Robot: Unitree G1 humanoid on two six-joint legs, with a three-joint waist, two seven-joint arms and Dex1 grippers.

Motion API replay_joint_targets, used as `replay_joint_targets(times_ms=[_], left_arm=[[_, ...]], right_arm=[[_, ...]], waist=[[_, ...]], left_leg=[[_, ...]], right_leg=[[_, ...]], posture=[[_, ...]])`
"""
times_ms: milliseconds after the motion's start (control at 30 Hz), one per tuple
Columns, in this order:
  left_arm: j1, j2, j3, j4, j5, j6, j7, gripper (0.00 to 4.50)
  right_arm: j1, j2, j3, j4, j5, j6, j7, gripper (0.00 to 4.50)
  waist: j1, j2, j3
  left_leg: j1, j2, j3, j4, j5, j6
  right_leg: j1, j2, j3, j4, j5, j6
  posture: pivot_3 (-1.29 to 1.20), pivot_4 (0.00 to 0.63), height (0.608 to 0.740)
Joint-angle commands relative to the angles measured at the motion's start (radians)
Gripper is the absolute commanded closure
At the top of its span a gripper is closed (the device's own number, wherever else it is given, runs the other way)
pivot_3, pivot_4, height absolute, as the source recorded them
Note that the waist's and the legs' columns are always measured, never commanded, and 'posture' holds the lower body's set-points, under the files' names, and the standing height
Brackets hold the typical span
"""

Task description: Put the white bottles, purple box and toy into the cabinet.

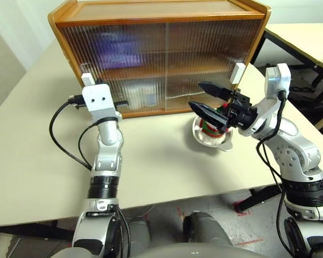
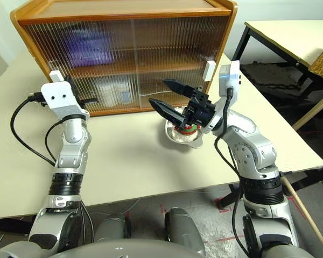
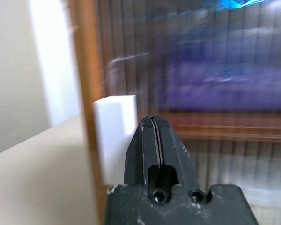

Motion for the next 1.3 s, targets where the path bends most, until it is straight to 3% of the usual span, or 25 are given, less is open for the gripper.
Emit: replay_joint_targets(times_ms=[33, 200, 267, 367, 633, 900, 1033, 1300], left_arm=[[0.039, -0.003, -0.06, -0.076, -0.072, -0.029, -0.137, 4.46], [0.039, 0.009, -0.09, -0.119, -0.24, -0.034, -0.364, 4.46], [-0.005, 0.048, -0.081, -0.069, -0.3, -0.025, -0.479, 4.11], [-0.069, 0.084, -0.056, 0.005, -0.392, 0.001, -0.614, 3.14], [-0.206, 0.172, -0.011, 0.197, -0.549, 0.048, -0.938, 0.05], [-0.205, 0.262, 0.013, 0.146, -0.674, 0.18, -1.169, 0.05], [-0.176, 0.306, 0.024, 0.078, -0.734, 0.28, -1.236, 0.0], [-0.133, 0.355, 0.051, -0.033, -0.798, 0.41, -1.265, 0.0]], right_arm=[[-0.008, -0.003, 0.003, 0.001, -0.009, -0.012, 0.001, 0.0], [-0.015, -0.002, -0.001, 0.015, -0.014, -0.019, 0.004, 0.0], [-0.015, -0.002, -0.005, 0.024, -0.021, -0.026, -0.001, 0.0], [-0.012, -0.002, -0.014, 0.033, -0.034, -0.039, -0.011, 0.0], [0.026, 0.01, -0.063, 0.068, -0.08, -0.091, -0.098, 0.0], [0.071, -0.026, -0.145, 0.13, -0.161, -0.164, -0.172, 0.0], [0.06, -0.043, -0.17, 0.195, -0.191, -0.184, -0.201, 0.93], [-0.029, -0.076, -0.185, 0.372, -0.281, -0.25, -0.261, 3.99]], waist=[[0.0, 0.0, 0.0], [0.0, 0.0, 0.0], [-0.003, 0.0, 0.0], [-0.003, 0.0, 0.0], [-0.007, 0.0, 0.0], [-0.03, 0.001, 0.0], [-0.041, 0.001, 0.0], [-0.064, 0.002, 0.001]], left_leg=[[0.0, 0.0, 0.0, 0.0, 0.0, 0.0], [-0.001, 0.0, 0.0, 0.0, 0.0, 0.0], [-0.001, 0.0, 0.0, 0.0, 0.0, 0.0], [0.0, 0.0, 0.0, 0.0, 0.0, 0.0], [-0.001, 0.0, 0.0, 0.0, 0.002, 0.004], [-0.001, 0.0, 0.0, -0.001, 0.002, 0.004], [-0.001, 0.0, 0.0, -0.001, 0.002, 0.004], [0.0, 0.001, 0.001, -0.001, 0.002, 0.004]], right_leg=[[0.0, 0.0, 0.0, 0.0, 0.0, 0.0], [0.0, 0.0, 0.0, 0.0, 0.0, 0.0], [0.0, 0.0, 0.0, 0.0, 0.0, -0.001], [0.0, 0.0, 0.0, 0.001, 0.0, -0.001], [-0.003, 0.001, 0.0, -0.001, 0.0, -0.001], [-0.003, 0.001, 0.0, -0.002, -0.001, -0.001], [-0.003, 0.001, 0.0, -0.001, -0.001, -0.001], [-0.002, 0.001, 0.002, 0.001, -0.001, -0.001]], posture=[[0.03, 0.0, 0.74], [0.03, 0.0, 0.74], [0.02, 0.0, 0.74], [0.01, 0.0, 0.74], [-0.05, 0.0, 0.74], [-0.08, 0.0, 0.74], [-0.08, 0.0, 0.74], [-0.06, 0.0, 0.74]])
